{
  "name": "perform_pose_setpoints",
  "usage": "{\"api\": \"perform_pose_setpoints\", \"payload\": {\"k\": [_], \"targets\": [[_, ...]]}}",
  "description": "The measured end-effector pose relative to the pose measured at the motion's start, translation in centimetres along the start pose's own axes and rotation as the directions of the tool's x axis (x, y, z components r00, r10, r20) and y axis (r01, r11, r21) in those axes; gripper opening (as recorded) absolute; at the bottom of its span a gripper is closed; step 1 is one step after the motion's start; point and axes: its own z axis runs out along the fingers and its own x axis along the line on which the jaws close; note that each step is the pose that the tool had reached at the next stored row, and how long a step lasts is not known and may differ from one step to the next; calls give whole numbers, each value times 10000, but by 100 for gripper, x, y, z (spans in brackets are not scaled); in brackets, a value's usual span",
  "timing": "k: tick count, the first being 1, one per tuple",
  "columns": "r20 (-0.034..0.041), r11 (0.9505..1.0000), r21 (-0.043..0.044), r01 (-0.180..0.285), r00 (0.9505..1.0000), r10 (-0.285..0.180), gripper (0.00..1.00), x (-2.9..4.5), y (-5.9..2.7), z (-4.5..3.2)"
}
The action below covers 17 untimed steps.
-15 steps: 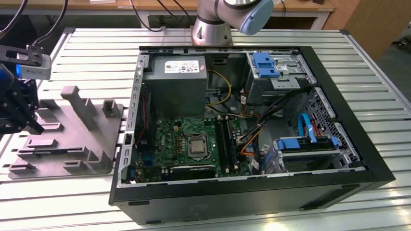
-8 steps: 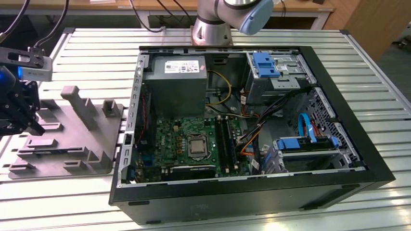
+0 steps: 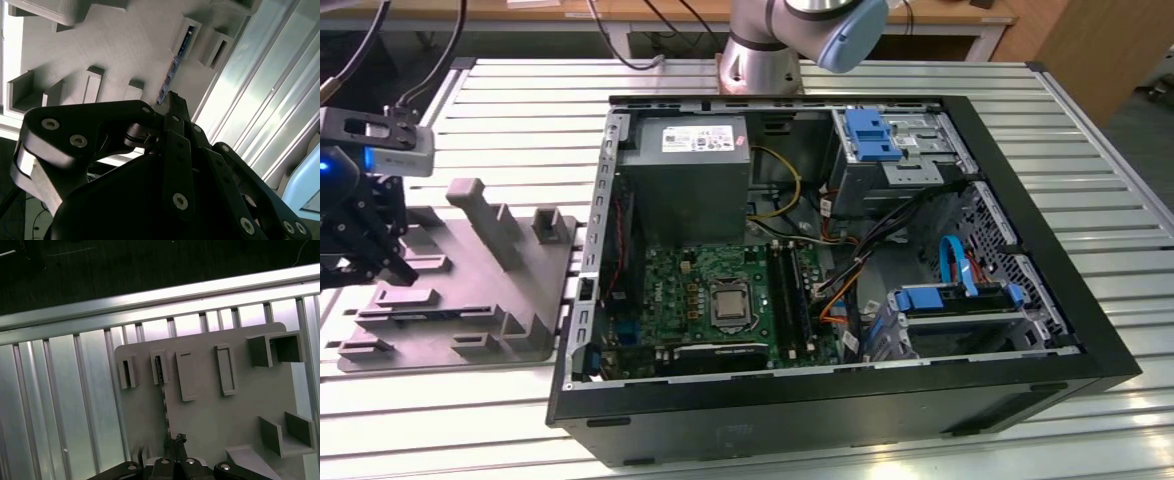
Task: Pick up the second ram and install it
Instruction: 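Pick up the second ram and move it above second insertion slot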
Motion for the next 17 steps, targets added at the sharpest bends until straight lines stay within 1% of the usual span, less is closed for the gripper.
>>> {"api": "perform_pose_setpoints", "payload": {"k": [5, 11, 17], "targets": [[-1, 10000, -1, 25, 10000, -25, 10, 1, 5, 35], [4, 10000, 2, 85, 10000, -85, 10, 6, 43, 69], [5, 9999, 1, 135, 9999, -135, 10, 11, 77, 122]]}}
